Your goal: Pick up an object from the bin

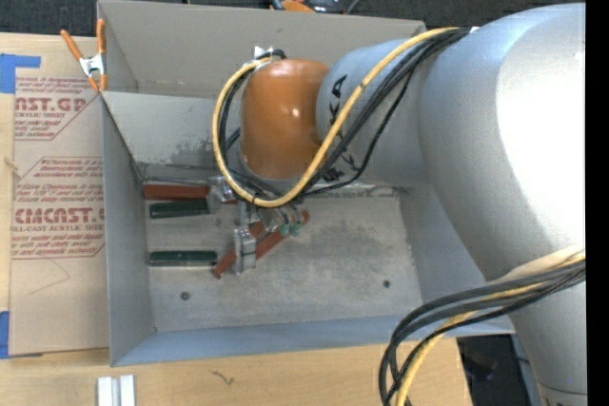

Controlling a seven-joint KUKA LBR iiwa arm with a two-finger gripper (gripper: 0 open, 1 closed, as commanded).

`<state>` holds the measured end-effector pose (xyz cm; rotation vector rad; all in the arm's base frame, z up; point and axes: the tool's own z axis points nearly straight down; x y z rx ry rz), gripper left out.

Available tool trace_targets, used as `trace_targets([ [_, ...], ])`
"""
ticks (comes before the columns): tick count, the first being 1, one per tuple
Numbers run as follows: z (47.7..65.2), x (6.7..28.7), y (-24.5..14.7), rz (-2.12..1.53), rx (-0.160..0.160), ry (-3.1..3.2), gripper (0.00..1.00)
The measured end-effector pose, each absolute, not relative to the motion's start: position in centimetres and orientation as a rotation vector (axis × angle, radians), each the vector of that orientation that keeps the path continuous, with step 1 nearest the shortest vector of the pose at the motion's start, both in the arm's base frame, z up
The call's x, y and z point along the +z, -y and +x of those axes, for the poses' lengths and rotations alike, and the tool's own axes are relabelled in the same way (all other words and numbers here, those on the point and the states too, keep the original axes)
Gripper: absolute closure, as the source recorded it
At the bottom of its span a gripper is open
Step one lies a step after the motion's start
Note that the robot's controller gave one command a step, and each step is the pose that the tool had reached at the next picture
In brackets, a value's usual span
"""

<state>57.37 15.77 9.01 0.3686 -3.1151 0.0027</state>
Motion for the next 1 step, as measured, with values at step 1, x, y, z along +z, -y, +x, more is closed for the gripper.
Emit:
trace_targets([
  [1, 51.75, 6.76, -15.07, 0.417, -0.001, 3.107, 0.0],
])
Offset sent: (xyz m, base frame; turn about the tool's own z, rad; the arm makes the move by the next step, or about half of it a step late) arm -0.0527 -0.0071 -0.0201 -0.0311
